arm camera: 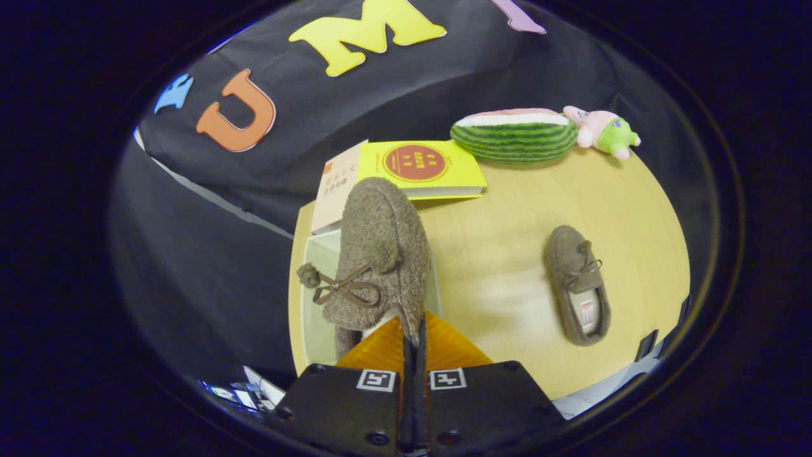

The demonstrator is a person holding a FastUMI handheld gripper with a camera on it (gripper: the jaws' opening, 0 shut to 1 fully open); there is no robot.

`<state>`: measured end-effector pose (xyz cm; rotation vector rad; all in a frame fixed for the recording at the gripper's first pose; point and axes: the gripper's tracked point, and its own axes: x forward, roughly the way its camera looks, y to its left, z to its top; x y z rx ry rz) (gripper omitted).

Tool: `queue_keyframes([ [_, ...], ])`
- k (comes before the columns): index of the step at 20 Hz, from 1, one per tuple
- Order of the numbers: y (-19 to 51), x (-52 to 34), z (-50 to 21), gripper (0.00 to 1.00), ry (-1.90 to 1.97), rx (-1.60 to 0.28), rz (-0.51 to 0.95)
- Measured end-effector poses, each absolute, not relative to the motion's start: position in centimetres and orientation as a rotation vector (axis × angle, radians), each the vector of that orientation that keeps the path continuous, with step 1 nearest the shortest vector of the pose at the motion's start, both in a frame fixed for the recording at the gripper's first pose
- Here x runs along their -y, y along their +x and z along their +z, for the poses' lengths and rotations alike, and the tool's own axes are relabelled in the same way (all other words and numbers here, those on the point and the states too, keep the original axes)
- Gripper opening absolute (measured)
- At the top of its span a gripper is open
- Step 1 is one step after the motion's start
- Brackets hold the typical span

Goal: Open the storage box then place both shoes into the box .Put the left shoe in first, then the right shoe, with the right side of both shoes facing outward in a uniform manner.

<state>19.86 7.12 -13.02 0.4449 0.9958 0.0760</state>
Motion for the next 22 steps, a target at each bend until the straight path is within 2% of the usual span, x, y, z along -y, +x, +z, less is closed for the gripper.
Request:
queue_keyframes([
  [8,22.6,-15.1,-14.8,0.06,0.514,-0.917,0.077],
  [15,23.1,-20.5,-20.0,0.06,0.42,-0.973,0.105],
  [22,23.1,-21.8,-24.1,0.07,0.406,-1.039,0.05],
])
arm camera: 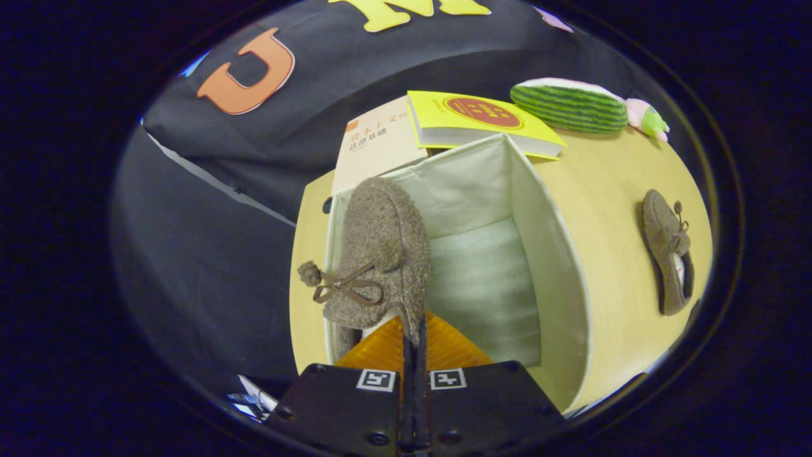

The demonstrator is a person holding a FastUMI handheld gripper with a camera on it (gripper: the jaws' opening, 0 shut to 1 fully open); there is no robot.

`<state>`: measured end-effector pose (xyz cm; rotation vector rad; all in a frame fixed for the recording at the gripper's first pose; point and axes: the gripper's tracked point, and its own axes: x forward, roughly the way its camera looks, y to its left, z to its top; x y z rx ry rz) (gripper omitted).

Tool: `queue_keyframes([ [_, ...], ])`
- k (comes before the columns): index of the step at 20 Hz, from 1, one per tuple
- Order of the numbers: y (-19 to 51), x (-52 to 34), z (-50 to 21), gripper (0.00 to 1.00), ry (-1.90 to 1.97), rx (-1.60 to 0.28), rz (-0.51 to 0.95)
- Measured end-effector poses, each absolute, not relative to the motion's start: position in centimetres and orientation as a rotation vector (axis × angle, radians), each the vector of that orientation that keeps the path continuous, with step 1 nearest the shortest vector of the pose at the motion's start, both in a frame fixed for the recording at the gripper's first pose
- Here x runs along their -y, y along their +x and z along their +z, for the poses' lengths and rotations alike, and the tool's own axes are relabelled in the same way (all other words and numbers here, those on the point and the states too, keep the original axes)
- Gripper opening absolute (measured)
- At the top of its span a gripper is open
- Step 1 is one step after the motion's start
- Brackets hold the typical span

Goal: Open the storage box then place both shoes into the box .Put the left shoe in first, then the right shoe, with the right side of both shoes facing outward in a uniform manner.

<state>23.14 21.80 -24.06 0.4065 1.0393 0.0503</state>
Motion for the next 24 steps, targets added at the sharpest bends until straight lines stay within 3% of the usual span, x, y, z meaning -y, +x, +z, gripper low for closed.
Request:
queue_keyframes([
  [9,24.8,-22.2,-24.7,0.11,0.434,-1.01,0.095],
  [10,25.1,-22.2,-24.3,0.16,0.427,-0.994,0.118],
  [13,24.6,-21.5,-23.3,0.48,0.341,-0.978,0.143],
  [17,24.4,-20.5,-19.2,1.0,0.253,-0.861,0.171],
  [24,21.5,-16.9,-13.0,1.0,0.126,-0.744,0.149],
])
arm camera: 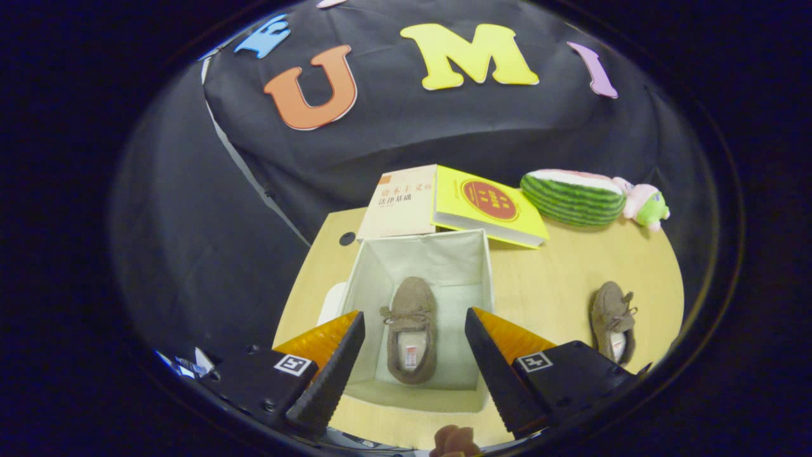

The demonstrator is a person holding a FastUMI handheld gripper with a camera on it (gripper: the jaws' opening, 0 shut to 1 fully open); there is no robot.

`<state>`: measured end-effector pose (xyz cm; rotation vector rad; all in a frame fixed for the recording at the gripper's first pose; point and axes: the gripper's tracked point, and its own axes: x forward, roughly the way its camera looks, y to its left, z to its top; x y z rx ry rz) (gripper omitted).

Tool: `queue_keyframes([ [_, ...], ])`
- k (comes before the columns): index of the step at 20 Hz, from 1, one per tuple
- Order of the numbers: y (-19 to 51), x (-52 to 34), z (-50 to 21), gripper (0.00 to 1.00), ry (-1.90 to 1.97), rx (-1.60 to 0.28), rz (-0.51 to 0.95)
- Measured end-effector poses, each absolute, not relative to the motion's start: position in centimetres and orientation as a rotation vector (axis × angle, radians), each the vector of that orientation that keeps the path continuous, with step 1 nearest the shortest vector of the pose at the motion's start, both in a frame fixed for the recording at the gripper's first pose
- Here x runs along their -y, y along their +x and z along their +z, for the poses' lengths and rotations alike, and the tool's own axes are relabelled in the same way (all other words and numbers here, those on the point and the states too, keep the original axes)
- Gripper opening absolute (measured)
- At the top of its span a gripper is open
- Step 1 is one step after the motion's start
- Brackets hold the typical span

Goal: Open the storage box then place both shoes into the box .Put the left shoe in first, then the right shoe, with the right side of both shoes facing outward in a uniform manner.

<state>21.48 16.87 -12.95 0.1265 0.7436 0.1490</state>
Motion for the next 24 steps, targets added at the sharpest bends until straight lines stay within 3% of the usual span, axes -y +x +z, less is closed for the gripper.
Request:
queue_keyframes([
  [13,18.3,-2.8,-9.9,1.0,0.076,-0.713,0.029],
  [24,17.0,13.1,-20.4,1.0,0.015,-0.888,-0.143],
])
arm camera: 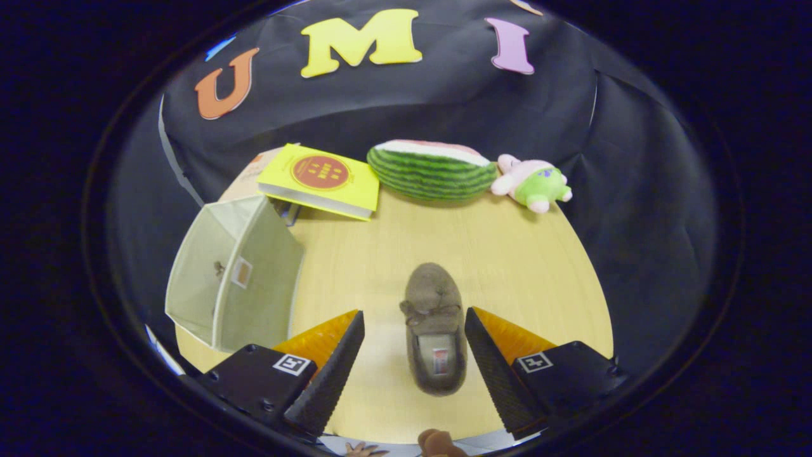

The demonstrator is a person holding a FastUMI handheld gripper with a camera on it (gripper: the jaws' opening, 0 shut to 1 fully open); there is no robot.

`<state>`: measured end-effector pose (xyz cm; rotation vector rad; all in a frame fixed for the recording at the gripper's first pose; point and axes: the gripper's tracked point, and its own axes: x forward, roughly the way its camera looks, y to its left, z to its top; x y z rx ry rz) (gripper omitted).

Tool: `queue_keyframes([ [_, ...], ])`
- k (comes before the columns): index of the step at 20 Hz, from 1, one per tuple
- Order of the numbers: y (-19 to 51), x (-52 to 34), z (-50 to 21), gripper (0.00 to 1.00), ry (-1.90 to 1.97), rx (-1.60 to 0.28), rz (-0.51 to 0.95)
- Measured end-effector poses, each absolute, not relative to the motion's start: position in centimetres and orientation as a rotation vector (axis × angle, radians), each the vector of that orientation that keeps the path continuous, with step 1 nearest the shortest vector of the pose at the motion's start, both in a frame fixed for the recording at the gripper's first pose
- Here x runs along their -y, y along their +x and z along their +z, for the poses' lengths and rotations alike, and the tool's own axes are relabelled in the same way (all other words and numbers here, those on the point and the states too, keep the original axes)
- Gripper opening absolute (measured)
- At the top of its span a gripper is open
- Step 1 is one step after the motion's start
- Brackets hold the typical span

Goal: Open the storage box then place both shoes into the box .Put the left shoe in first, then the right shoe, with the right side of both shoes facing outward in a uniform manner.

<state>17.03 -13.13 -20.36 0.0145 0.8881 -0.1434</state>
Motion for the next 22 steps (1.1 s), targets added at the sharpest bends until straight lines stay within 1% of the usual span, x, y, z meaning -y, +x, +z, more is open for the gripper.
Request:
queue_keyframes([
  [4,16.5,17.6,-23.9,1.0,-0.07,-0.953,-0.193],
  [8,15.8,19.1,-27.4,1.0,-0.112,-1.035,-0.164],
  [11,15.6,20.9,-30.2,1.0,-0.152,-1.093,-0.205],
  [13,16.4,20.8,-30.9,0.99,-0.118,-1.08,-0.188],
  [16,16.5,21.3,-31.6,0.18,-0.109,-1.083,-0.224],
  [17,16.6,21.0,-31.6,0.11,-0.1,-1.075,-0.214],
  [18,16.7,20.2,-31.5,0.07,-0.082,-1.068,-0.184],
  [19,16.9,19.6,-31.2,0.06,-0.086,-1.056,-0.157],
  [22,16.7,19.5,-30.2,0.06,-0.075,-1.038,-0.166],
])
